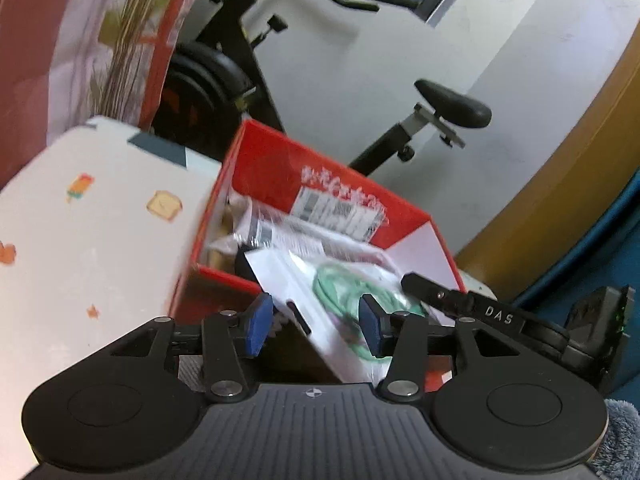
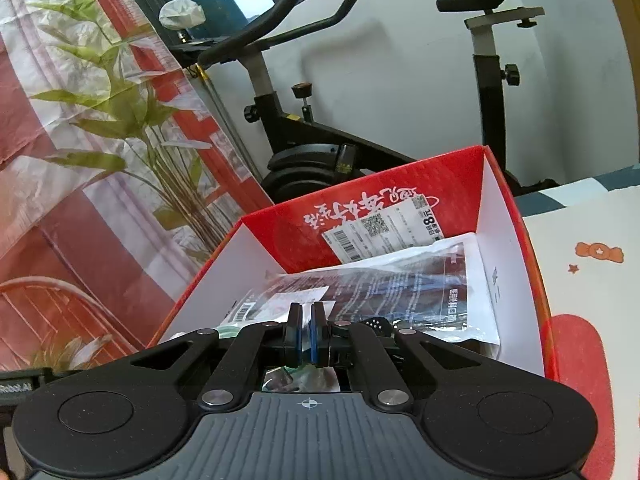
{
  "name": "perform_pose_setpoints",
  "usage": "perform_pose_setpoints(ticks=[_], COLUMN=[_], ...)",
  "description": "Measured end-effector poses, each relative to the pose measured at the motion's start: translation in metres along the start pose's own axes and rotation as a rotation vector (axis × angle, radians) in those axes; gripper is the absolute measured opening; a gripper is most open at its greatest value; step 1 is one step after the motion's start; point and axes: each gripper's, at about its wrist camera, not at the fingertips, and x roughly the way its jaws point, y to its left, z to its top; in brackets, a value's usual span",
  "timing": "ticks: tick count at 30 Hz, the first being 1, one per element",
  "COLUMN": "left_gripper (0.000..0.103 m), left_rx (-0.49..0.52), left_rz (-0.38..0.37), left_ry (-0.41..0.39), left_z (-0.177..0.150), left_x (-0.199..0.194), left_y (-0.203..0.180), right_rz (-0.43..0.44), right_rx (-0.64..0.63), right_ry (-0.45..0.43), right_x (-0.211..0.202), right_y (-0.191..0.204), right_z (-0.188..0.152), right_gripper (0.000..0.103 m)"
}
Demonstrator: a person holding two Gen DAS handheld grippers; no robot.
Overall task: Organize soft objects
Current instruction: 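Lower the cable bag into the red box and open both tools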
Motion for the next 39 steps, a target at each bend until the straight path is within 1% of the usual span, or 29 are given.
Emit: perform_pose_setpoints(ticks=[2, 4, 6, 10, 14, 17, 19, 22, 26, 31, 32, 33, 34, 35, 36, 37, 39], left_gripper=[0.049, 0.03, 0.027, 0.022, 0.021, 0.021, 0.021, 0.021, 0.021, 0.021, 0.021, 0.023, 0.026, 0.03, 0.041, 0.05, 0.056], left_rx=[-0.003, -0.003, 0.003, 0.032, 0.046, 0.084, 0.128, 0.14, 0.147, 0.172, 0.172, 0.171, 0.177, 0.191, 0.206, 0.219, 0.246], left_rz=[-0.008, -0.016, -0.041, -0.032, -0.031, -0.034, -0.018, -0.003, 0.03, 0.074, 0.079, 0.085, 0.091, 0.095, 0.1, 0.1, 0.091], left_ry=[0.009, 0.015, 0.022, 0.008, -0.028, -0.071, -0.092, -0.089, -0.046, 0.047, 0.062, 0.077, 0.087, 0.092, 0.091, 0.086, 0.069], left_z=[-0.002, -0.001, 0.0, 0.003, 0.016, 0.034, 0.045, 0.061, 0.075, 0.075, 0.075, 0.075, 0.073, 0.073, 0.073, 0.072, 0.07], left_x=[0.005, 0.01, 0.012, 0.014, 0.015, 0.021, 0.03, 0.052, 0.088, 0.129, 0.134, 0.14, 0.144, 0.146, 0.146, 0.144, 0.136], left_y=[0.0, -0.002, -0.005, -0.01, -0.013, -0.021, -0.028, -0.027, -0.023, -0.017, -0.016, -0.015, -0.015, -0.015, -0.016, -0.016, -0.019], right_rz=[0.001, 0.004, 0.007, 0.025, 0.032, 0.019, -0.001, -0.034, -0.101, -0.207, -0.227, -0.247, -0.263, -0.264, -0.273, -0.281, -0.292], right_rx=[0.003, 0.013, 0.025, 0.049, 0.064, 0.07, 0.061, 0.057, 0.057, 0.044, 0.042, 0.041, 0.037, 0.032, 0.025, 0.012, -0.019], right_ry=[-0.002, -0.002, -0.008, -0.034, -0.065, -0.088, -0.097, -0.083, -0.023, 0.06, 0.075, 0.09, 0.103, 0.109, 0.11, 0.106, 0.097], right_x=[-0.003, -0.004, -0.005, -0.012, -0.015, -0.011, -0.005, 0.012, 0.039, 0.066, 0.069, 0.072, 0.074, 0.075, 0.074, 0.073, 0.068], right_y=[0.0, -0.001, 0.001, 0.0, 0.001, 0.001, 0.002, -0.001, -0.01, -0.019, -0.02, -0.02, -0.02, -0.019, -0.017, -0.014, -0.009], right_z=[0.0, 0.0, 0.001, 0.004, 0.015, 0.027, 0.036, 0.051, 0.062, 0.063, 0.061, 0.061, 0.06, 0.06, 0.06, 0.059, 0.059], right_gripper=[0.003, 0.003, 0.003, 0.003, 0.002, 0.002, 0.002, 0.002, 0.002, 0.002, 0.003, 0.007, 0.008, 0.012, 0.019, 0.024, 0.037])
